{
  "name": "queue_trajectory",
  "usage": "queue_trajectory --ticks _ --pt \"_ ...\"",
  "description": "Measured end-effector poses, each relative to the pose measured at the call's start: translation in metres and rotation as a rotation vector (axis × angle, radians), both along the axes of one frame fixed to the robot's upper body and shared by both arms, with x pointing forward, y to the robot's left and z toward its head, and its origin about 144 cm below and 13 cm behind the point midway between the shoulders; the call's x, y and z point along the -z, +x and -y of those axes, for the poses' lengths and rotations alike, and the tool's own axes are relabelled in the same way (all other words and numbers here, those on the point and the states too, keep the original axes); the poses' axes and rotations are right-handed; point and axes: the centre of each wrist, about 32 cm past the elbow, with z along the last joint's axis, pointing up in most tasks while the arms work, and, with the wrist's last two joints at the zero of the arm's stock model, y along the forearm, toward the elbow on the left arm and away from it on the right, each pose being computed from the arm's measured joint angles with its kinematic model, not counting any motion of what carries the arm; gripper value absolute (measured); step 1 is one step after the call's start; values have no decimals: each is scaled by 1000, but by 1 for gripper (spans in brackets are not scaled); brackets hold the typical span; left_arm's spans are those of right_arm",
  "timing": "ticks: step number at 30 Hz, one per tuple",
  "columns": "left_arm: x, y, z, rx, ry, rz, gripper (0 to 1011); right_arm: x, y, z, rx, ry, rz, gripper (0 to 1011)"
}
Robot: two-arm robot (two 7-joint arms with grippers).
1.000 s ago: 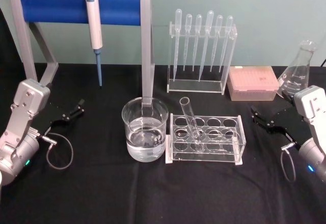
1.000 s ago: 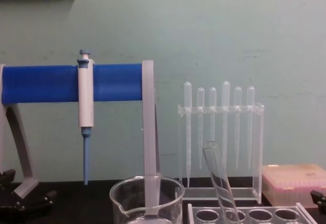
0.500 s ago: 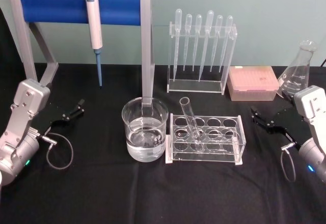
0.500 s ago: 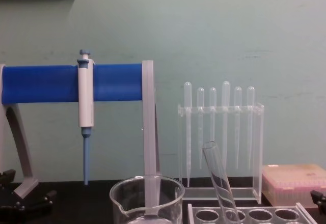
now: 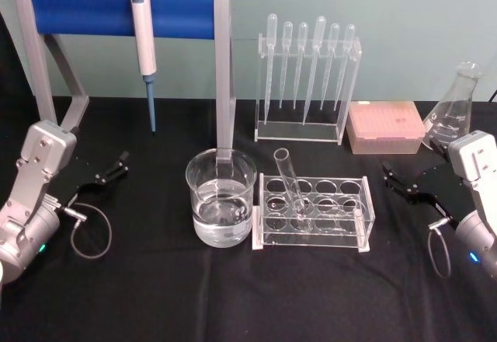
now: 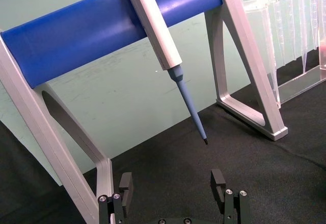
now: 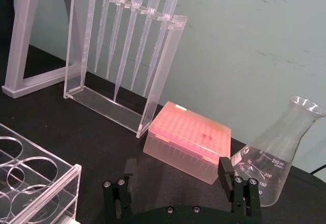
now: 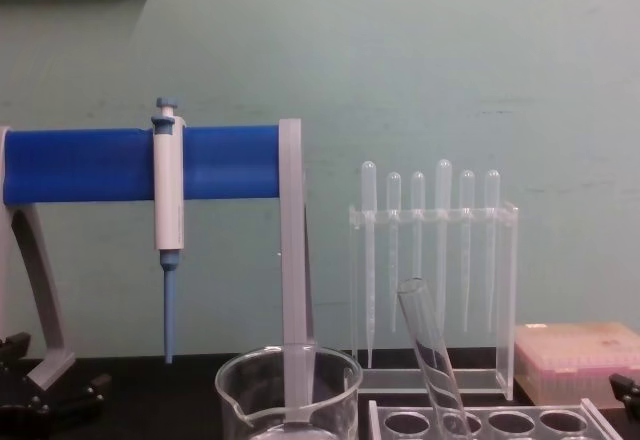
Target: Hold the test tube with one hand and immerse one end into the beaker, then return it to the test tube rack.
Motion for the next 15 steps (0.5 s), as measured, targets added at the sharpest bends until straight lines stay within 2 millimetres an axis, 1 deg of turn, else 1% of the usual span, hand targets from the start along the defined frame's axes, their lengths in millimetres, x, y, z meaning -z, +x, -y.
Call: queue_trajectory --ticks 15 --pt "0 0 0 0 0 0 1000 0 0 0 0 0 0 1003"
